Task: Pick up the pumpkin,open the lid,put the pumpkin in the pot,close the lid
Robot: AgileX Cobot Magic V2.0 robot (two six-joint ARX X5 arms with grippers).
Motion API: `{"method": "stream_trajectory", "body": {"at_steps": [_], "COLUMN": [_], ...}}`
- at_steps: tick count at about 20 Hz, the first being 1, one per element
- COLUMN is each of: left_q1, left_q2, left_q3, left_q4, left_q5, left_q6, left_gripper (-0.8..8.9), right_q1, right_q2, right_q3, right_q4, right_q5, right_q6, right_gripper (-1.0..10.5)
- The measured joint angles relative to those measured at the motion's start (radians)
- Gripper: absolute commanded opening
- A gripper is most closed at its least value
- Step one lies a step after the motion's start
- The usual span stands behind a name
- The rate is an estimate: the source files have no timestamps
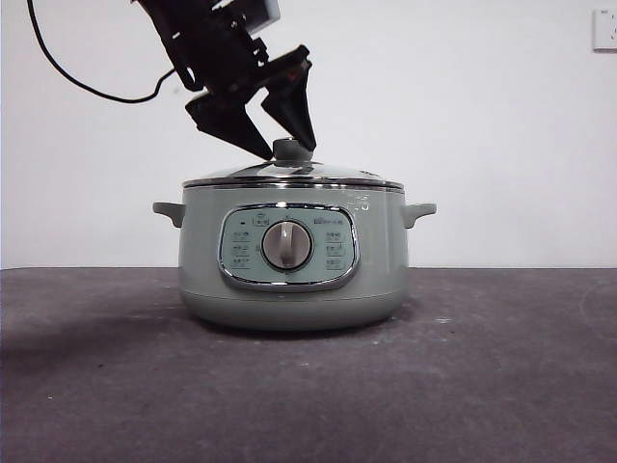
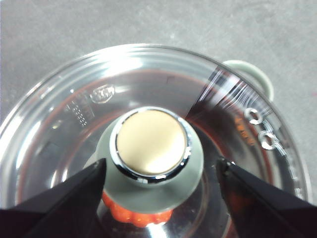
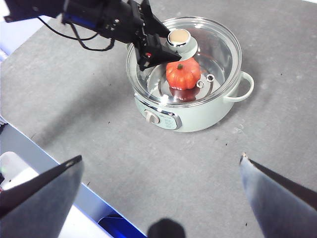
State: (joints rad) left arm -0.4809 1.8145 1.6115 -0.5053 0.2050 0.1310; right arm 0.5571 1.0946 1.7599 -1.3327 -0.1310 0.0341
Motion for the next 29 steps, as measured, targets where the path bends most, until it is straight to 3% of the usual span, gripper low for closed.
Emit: {"method": "stream_trajectory", "body": {"at_steps": [9,17,19,20,22,23,25,29], "left_q1": [0.0,0.0,0.0,0.0,0.0,0.0,0.0,0.0], "left_q2": [-0.206,-0.555,-0.629,-0.663,-0.711,-0.721,-0.735,-0.739], "left_q3": [0.0,0.0,0.0,0.0,0.0,0.0,0.0,0.0], "left_q4": [-0.177,-0.533,-0.585,-0.611,-0.654,-0.663,-0.675,-0.68], "left_q5": [0.0,0.105,0.113,0.113,0.12,0.122,0.134,0.139], "left_q6": [0.0,0.0,0.0,0.0,0.0,0.0,0.0,0.0], "left_gripper": [4.19,4.08,4.01,3.44,0.56,-0.25,-0.06,-0.05], "right_q1": [0.0,0.0,0.0,0.0,0.0,0.0,0.0,0.0], "right_q2": [0.0,0.017,0.017,0.017,0.017,0.017,0.017,0.017], "right_q3": [0.0,0.0,0.0,0.0,0.0,0.0,0.0,0.0], "right_q4": [-0.012,-0.021,-0.021,-0.021,-0.021,-0.021,-0.021,-0.021], "right_q5": [-0.009,-0.152,-0.175,-0.189,-0.208,-0.208,-0.208,-0.208], "right_q6": [0.0,-0.004,-0.004,-0.004,-0.004,-0.005,-0.004,-0.008], "right_gripper": [5.7,5.5,4.2,3.4,1.6,0.9,-0.2,-0.1]}}
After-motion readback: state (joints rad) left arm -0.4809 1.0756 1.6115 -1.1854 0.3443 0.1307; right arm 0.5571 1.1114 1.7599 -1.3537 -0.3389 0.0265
